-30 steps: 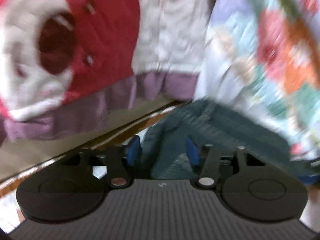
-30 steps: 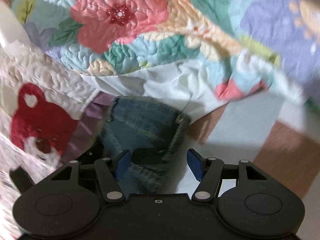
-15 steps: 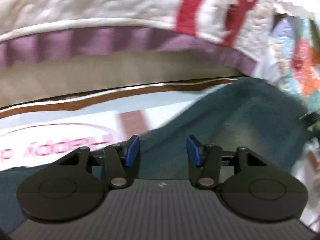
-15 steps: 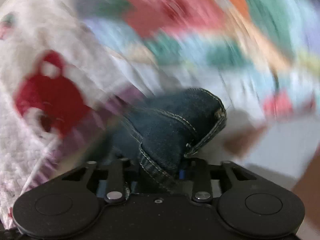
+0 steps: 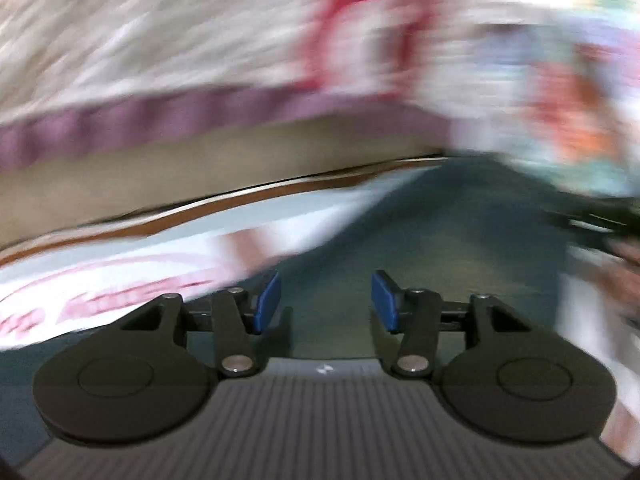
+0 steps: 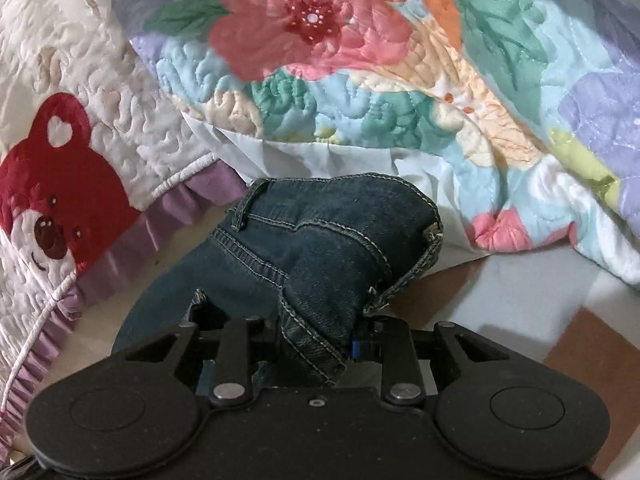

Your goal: Fold clothes

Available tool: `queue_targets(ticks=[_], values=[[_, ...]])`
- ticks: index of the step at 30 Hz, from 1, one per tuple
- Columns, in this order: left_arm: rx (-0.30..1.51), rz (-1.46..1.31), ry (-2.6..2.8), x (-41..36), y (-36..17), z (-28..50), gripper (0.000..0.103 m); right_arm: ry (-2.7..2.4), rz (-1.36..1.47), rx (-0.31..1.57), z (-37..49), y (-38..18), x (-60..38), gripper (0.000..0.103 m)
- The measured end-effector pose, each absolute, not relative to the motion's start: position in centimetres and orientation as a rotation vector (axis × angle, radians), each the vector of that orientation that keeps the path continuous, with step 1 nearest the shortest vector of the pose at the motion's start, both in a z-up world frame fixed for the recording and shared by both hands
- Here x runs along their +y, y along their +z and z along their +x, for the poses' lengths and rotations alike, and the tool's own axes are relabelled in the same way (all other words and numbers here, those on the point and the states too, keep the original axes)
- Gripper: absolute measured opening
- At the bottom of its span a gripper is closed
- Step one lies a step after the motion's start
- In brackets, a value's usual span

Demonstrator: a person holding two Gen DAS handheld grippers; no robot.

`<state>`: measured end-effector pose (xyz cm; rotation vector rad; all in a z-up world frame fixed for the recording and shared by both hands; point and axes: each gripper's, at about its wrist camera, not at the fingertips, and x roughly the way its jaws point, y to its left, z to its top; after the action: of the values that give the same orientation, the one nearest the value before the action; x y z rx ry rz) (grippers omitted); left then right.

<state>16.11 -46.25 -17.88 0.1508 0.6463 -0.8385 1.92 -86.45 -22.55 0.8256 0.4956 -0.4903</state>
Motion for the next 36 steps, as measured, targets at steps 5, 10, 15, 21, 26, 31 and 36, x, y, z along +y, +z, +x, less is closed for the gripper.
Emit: queue_targets(ticks=[5,10,15,21,26,31,36], values=[[0.592,0.404,-1.087,-50.1,-17.9,8.3,0.064,-0.493,0.865,0.486,2.0,-23.1,-86.4,0.032],[0.614,0.538,-0.972,-53.2,-21.5,7.2,0.064,-0.494,0.873,0.481,1.9,-23.4,-86.5,0.032],[0.519,0.548,-0.858,-53.0,-21.3,7.2,0.045,-0.498,0.886,0.475,1.9,-23.5,-86.7,0.032],[0.490,0.511,-0.774,-51.0,-20.0,7.7,0.032,-0.503,0.905,0.476,1.9,-23.6,-86.7,0.032],[0.584,0.471,-0.790,-49.8,-21.1,8.7,0.031,-0.505,0.913,0.475,1.8,-23.5,-86.6,0.032],[0.515,0.591,-0.696,-49.7,-22.4,7.5,0.014,-0.511,0.923,0.470,1.7,-23.5,-86.4,0.032],[0.584,0.474,-0.637,-47.3,-22.7,7.2,0.007,-0.518,0.947,0.458,1.6,-23.7,-86.6,0.032]])
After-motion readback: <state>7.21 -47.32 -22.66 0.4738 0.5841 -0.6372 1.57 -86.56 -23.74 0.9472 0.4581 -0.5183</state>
